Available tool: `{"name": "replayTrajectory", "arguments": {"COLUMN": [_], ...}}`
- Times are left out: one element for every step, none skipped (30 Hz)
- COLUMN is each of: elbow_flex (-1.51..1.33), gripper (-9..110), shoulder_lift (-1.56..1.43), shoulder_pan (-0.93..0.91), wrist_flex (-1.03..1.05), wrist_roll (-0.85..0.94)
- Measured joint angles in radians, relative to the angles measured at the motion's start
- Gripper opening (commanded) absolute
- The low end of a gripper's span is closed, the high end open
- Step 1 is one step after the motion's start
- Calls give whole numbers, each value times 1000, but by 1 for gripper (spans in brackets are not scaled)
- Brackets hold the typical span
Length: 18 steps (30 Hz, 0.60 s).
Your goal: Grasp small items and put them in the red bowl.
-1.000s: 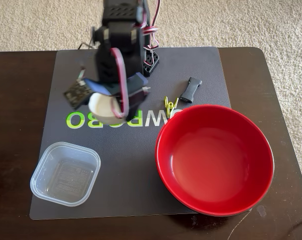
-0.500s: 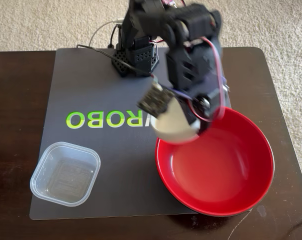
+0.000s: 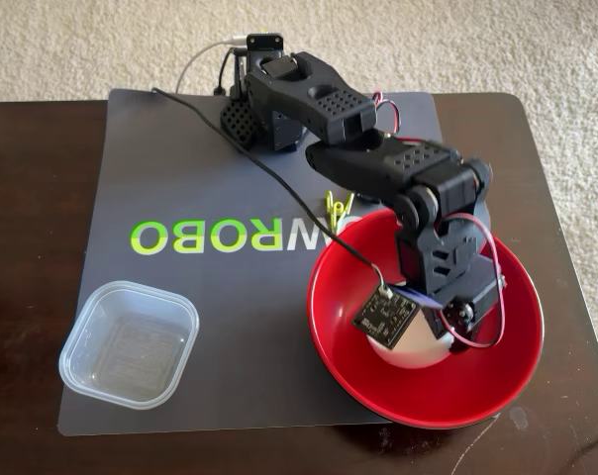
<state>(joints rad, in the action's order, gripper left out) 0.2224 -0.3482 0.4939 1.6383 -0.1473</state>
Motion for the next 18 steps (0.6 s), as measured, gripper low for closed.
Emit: {"name": "replayTrajectory", "arguments": {"elbow_flex": [6, 11, 12, 12, 12, 12, 12, 12, 12, 12, 12, 12, 3, -20, -51, -89, -143, -210], "gripper": [19, 27, 32, 37, 41, 43, 46, 48, 49, 50, 50, 50, 50, 48, 47, 46, 44, 41], "shoulder_lift": [8, 12, 14, 15, 17, 17, 12, 3, -5, -20, -38, -60, -89, -127, -175, -227, -288, -360], "shoulder_pan": [-3, -3, -3, -3, -5, -5, -5, -5, -5, -5, -5, -5, -5, -6, -9, -18, -34, -55], "wrist_flex": [0, -2, 14, 17, 20, 23, 26, 31, 38, 49, 57, 63, 67, 67, 67, 67, 67, 67], "wrist_roll": [-11, -18, -28, -32, -35, -37, -37, -37, -37, -37, -32, -21, -9, 6, 26, 51, 80, 107]}}
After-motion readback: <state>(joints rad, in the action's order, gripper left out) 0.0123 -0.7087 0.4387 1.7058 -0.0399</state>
